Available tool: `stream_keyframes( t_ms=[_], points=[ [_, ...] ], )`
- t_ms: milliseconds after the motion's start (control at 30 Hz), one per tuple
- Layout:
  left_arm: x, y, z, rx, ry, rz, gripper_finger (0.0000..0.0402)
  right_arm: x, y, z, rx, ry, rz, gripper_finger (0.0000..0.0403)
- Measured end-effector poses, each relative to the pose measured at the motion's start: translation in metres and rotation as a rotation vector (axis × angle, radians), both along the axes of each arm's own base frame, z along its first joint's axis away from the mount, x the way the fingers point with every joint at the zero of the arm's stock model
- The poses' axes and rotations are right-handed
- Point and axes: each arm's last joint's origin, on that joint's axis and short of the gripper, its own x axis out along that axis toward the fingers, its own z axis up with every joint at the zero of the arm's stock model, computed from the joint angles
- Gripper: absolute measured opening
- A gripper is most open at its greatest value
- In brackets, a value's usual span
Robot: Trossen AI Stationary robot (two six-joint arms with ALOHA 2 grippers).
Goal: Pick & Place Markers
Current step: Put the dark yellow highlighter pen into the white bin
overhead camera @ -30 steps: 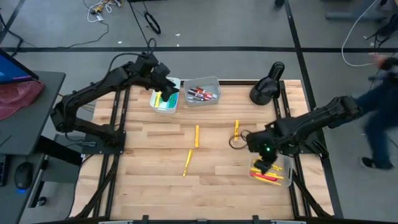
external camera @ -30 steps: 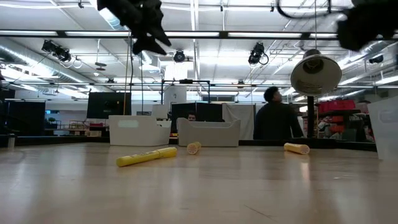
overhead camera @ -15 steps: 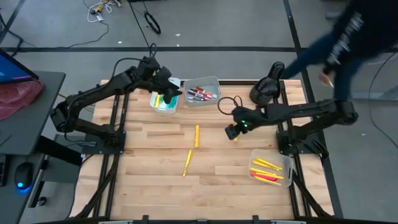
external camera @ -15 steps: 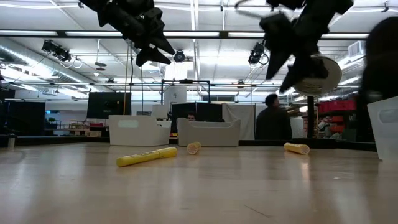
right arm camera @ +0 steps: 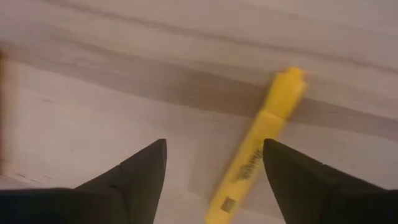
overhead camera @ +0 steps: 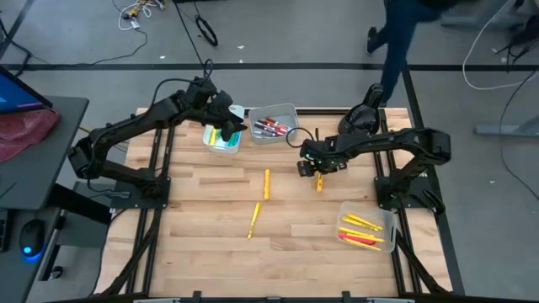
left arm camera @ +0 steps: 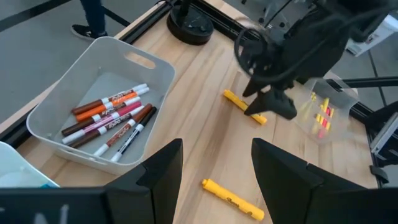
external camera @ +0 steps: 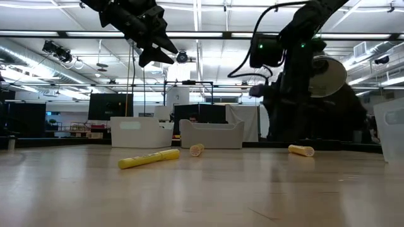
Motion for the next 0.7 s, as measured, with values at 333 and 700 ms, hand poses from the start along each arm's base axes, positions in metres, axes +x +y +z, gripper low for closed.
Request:
stream_keyframes(
  t_ms=[333,700],
  points=[
    [0.0,0.0,0.0,-0.004,-0.003,-0.007,0.0197,0.007,0.007,-0.024,-0.014,0.097,-0.042,0.0204],
    [0.0,0.0,0.0,0.016,0.0,-0.021,0.0197,0.004,0.009,-0.032,-0.007,0.144,-0.034,0.0153]
  ],
)
